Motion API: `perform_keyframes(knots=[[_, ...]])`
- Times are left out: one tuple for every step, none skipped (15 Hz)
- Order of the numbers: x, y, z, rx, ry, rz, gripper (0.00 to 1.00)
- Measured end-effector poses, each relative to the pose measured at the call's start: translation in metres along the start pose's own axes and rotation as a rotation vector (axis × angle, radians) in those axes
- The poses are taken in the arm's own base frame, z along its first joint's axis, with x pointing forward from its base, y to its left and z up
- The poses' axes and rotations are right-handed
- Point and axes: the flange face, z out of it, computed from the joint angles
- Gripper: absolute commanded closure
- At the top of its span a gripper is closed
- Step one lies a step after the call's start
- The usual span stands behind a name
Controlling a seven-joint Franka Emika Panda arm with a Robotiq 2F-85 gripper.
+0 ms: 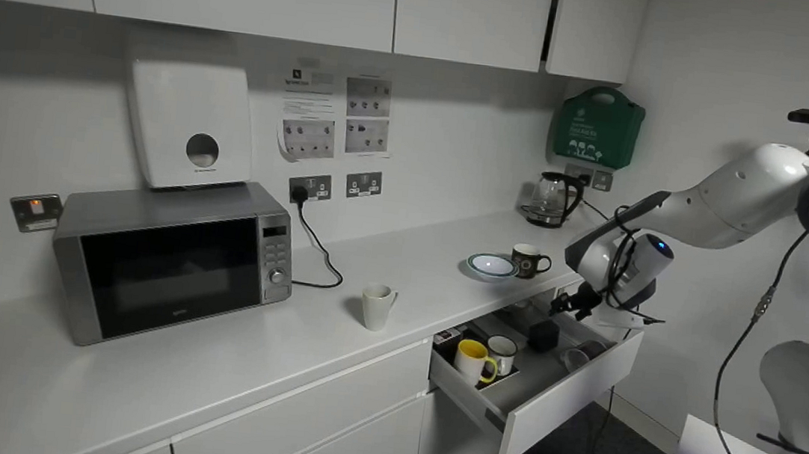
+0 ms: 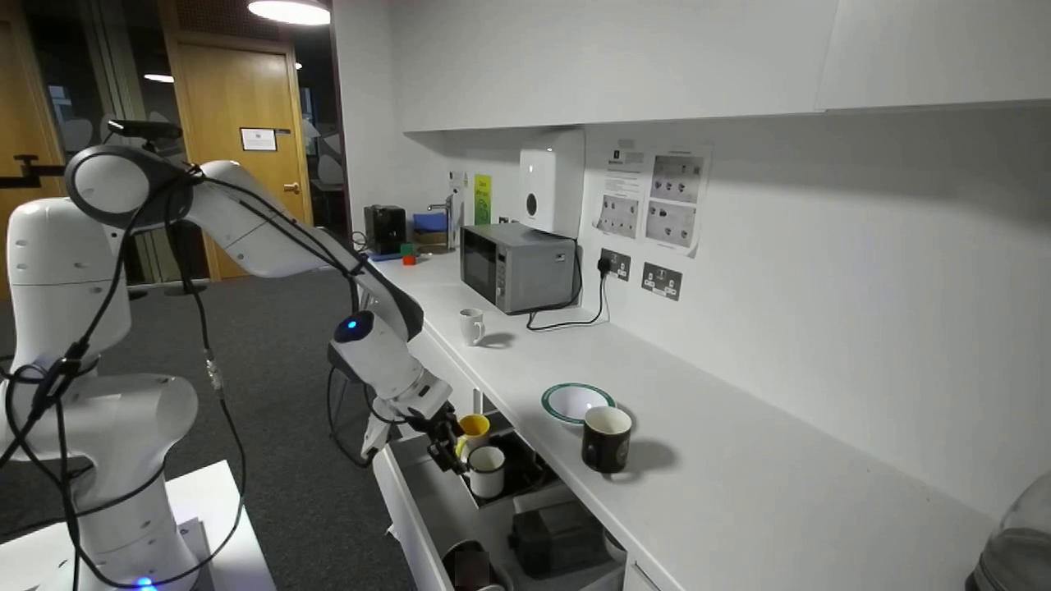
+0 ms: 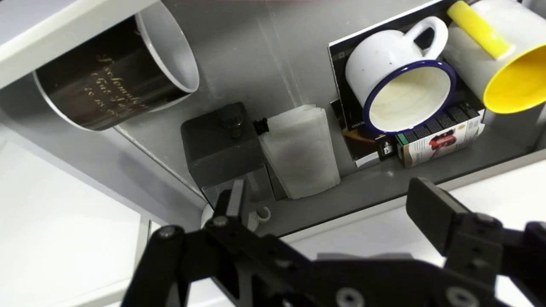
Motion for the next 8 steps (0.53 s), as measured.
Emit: perform_keyframes(knots=[[0.0,-0.004,0.0,0.005,-0.001,0.037,0.0],[0.0,-0.009,0.0,0.009,-0.002,0.067,0.0],[0.0,-0.013,-0.001,0.014,-0.003,0.092,0.0],[0.001,-0.018,-0.001,0.018,-0.003,0.113,0.0],[0.001,-0.023,-0.001,0.023,-0.003,0.129,0.0],[0.002,-0.027,-0.002,0.027,-0.003,0.138,0.0],[0.002,-0.029,-0.002,0.029,-0.004,0.138,0.0],[0.001,-0.029,-0.001,0.028,-0.005,0.137,0.0]])
